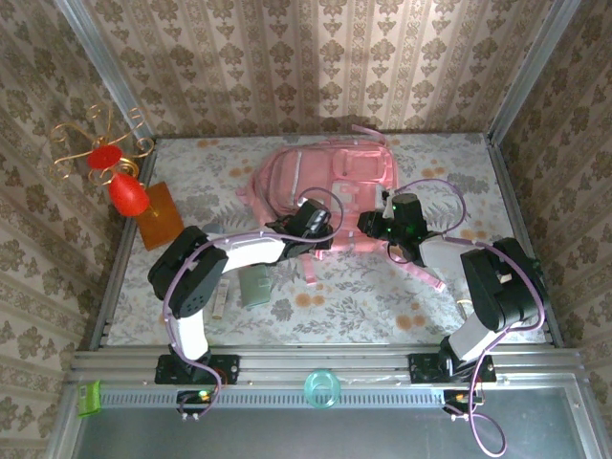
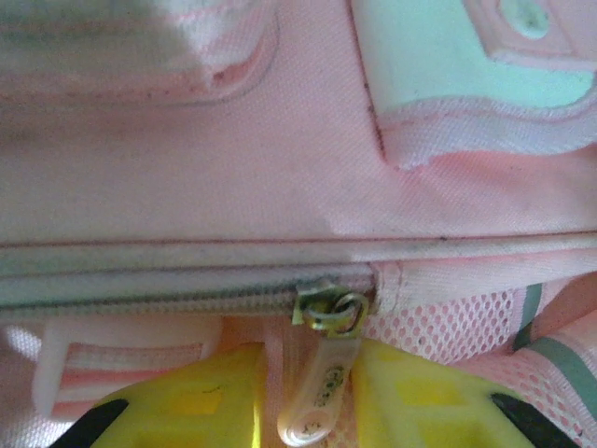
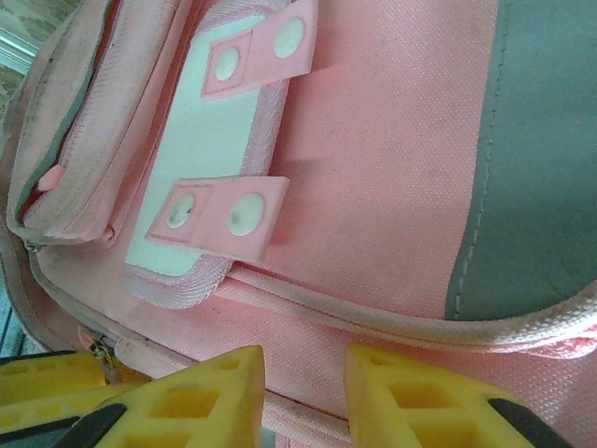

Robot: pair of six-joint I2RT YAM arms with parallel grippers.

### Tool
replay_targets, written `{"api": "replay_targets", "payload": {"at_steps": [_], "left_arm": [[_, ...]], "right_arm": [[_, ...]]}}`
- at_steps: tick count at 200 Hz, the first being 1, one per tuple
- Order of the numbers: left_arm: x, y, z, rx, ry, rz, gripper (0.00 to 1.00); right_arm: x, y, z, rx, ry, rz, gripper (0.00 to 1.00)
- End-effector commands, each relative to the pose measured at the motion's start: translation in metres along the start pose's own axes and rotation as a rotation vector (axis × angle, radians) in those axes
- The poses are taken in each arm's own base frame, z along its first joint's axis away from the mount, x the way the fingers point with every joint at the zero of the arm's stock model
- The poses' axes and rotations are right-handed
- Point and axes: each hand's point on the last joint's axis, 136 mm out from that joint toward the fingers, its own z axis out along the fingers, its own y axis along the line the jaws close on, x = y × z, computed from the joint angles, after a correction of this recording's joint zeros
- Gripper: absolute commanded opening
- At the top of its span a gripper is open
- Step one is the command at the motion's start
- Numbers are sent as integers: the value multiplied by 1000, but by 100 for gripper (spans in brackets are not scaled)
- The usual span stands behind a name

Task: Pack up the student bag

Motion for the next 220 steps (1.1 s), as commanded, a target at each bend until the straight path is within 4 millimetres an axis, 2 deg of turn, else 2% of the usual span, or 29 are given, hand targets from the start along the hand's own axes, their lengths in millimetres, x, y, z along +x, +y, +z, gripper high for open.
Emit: {"api": "replay_targets", "payload": {"at_steps": [1, 54, 87, 109, 142, 164, 185, 220], "left_arm": [[-19, -6, 3, 28, -37, 28, 27], [-16, -7, 5, 36, -25, 37, 12], [-11, -3, 3, 17, -7, 52, 0], [-3, 4, 0, -10, 16, 80, 0], [4, 36, -12, -161, 34, 169, 0], [6, 55, -17, -236, 70, 237, 0], [8, 68, -20, -240, 101, 243, 0], [9, 68, -30, -169, 134, 256, 0]], "right_arm": [[40, -27, 2, 71, 123, 37, 30], [37, -28, 1, 81, 119, 37, 30], [38, -37, -1, 125, 123, 50, 30], [39, -52, -4, 216, 133, 83, 29], [46, -88, -12, 398, 178, 162, 25], [47, -91, -11, 407, 184, 203, 24], [45, -93, -11, 419, 176, 223, 24], [40, -94, -10, 429, 161, 234, 25]]}}
